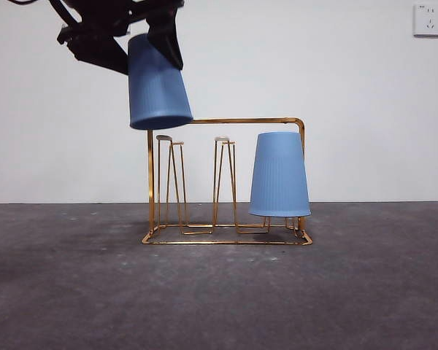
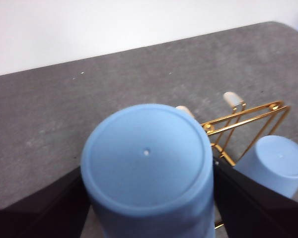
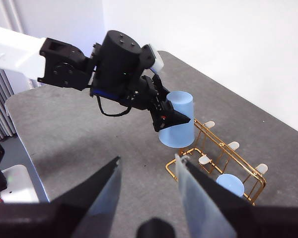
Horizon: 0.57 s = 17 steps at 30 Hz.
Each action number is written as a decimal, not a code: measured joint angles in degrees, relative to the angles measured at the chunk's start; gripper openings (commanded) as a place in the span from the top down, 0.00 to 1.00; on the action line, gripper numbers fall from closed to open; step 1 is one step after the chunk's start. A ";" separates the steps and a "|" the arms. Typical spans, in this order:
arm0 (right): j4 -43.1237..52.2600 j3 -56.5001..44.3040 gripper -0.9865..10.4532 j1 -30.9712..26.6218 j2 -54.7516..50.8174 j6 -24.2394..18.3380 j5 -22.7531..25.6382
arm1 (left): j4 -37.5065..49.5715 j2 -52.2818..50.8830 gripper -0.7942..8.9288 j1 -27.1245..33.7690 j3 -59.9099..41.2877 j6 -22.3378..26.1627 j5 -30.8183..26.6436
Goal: Pick up cup 1,put cup 1 in the cup rack,pick up cup 2,put cup 2 in the cup rack
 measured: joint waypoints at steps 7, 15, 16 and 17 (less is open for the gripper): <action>-0.15 0.00 0.75 0.00 0.00 -0.17 0.00 | 0.04 3.04 0.93 0.02 0.00 1.09 -0.52; -1.44 0.00 0.75 0.00 0.00 -0.20 0.00 | 0.09 7.80 0.93 0.02 0.00 1.46 -0.92; -1.66 0.00 0.75 0.00 0.00 -0.20 0.00 | 0.11 8.41 0.93 0.02 0.00 1.46 -0.92; -1.70 0.00 0.75 0.00 0.02 -0.20 0.00 | 0.11 8.98 0.93 0.02 0.00 1.46 -0.92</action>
